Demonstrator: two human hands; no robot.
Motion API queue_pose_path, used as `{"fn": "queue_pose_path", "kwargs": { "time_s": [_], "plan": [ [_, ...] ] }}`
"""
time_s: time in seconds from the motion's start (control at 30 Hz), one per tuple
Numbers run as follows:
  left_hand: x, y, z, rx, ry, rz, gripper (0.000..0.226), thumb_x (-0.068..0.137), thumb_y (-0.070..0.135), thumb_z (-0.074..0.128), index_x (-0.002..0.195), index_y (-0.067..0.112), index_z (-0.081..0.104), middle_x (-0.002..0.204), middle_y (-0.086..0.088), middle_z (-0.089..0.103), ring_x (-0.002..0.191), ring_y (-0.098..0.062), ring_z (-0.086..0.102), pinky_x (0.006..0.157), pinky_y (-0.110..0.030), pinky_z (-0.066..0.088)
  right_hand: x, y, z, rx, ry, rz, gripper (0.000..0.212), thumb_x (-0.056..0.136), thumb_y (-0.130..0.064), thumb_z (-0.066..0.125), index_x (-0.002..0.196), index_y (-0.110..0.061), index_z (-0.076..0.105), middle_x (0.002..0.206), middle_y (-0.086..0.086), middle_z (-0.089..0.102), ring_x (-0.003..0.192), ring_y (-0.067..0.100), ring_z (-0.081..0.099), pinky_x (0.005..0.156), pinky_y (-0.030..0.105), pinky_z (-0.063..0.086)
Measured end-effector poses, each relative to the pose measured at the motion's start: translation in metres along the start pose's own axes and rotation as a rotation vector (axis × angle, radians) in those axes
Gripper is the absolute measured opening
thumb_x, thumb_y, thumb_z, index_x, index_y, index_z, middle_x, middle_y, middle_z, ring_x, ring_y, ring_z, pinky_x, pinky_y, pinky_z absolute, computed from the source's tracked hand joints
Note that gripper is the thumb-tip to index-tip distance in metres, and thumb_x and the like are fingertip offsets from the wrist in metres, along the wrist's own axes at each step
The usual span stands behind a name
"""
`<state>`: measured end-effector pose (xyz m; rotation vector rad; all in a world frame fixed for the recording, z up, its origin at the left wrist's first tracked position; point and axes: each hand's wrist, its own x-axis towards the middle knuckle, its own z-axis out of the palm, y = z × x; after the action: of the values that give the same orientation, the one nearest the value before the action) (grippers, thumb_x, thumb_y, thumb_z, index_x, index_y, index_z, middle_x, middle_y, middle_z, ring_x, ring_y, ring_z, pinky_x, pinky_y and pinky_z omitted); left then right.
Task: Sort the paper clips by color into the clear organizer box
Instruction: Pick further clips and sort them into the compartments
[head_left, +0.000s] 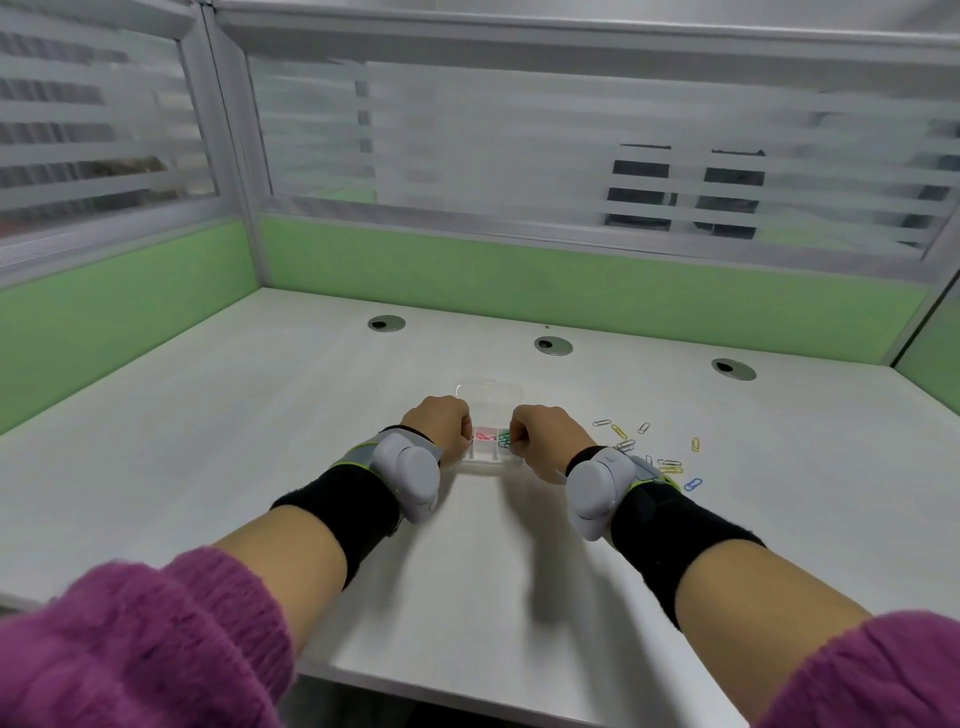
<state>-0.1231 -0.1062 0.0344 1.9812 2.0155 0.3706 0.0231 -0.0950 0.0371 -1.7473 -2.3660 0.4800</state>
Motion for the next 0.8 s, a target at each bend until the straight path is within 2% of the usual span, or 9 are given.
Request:
{"fn": "queue_pose_path", "kwargs": {
  "time_s": [0.13, 0.53, 0.7, 0.8],
  "plan": [
    [0.001, -0.005, -0.003, -0.011, 0.006, -0.010, 0.019, 0.087, 0.010, 0.058, 0.104, 0.008, 0.068, 0.117, -0.008, 0.067, 0.111, -0.028, 0.060, 0.094, -0.033, 0.048, 0.005, -0.008, 0.005, -0.004, -0.003, -0.020, 0.020, 0.089, -0.007, 0.049, 0.104, -0.007, 0.062, 0.117, 0.013, 0.065, 0.109, 0.032, 0.058, 0.090, 0.037, 0.047],
    [-0.003, -0.031, -0.010, -0.037, 0.043, -0.031, 0.021, 0.088, 0.007, 0.053, 0.104, 0.008, 0.066, 0.117, -0.008, 0.066, 0.112, -0.028, 0.058, 0.095, -0.034, 0.047, 0.017, -0.042, 0.019, -0.042, -0.009, -0.038, 0.025, 0.091, -0.010, 0.047, 0.112, -0.003, 0.058, 0.122, 0.016, 0.060, 0.114, 0.034, 0.056, 0.089, 0.037, 0.048],
    [-0.004, -0.033, -0.009, -0.047, 0.048, -0.027, 0.020, 0.087, 0.008, 0.054, 0.103, 0.009, 0.066, 0.116, -0.007, 0.067, 0.111, -0.027, 0.059, 0.095, -0.035, 0.048, 0.019, -0.045, 0.019, -0.033, -0.003, -0.031, 0.025, 0.093, -0.017, 0.049, 0.111, -0.002, 0.058, 0.121, 0.017, 0.061, 0.112, 0.034, 0.056, 0.084, 0.035, 0.046],
    [-0.003, -0.029, -0.010, -0.056, 0.056, -0.016, 0.020, 0.088, 0.007, 0.053, 0.104, 0.009, 0.066, 0.117, -0.008, 0.066, 0.111, -0.028, 0.059, 0.095, -0.035, 0.048, 0.018, -0.040, 0.016, -0.021, 0.009, -0.031, 0.023, 0.092, -0.015, 0.050, 0.109, -0.003, 0.059, 0.120, 0.016, 0.062, 0.111, 0.033, 0.056, 0.087, 0.037, 0.047]
  ]
}}
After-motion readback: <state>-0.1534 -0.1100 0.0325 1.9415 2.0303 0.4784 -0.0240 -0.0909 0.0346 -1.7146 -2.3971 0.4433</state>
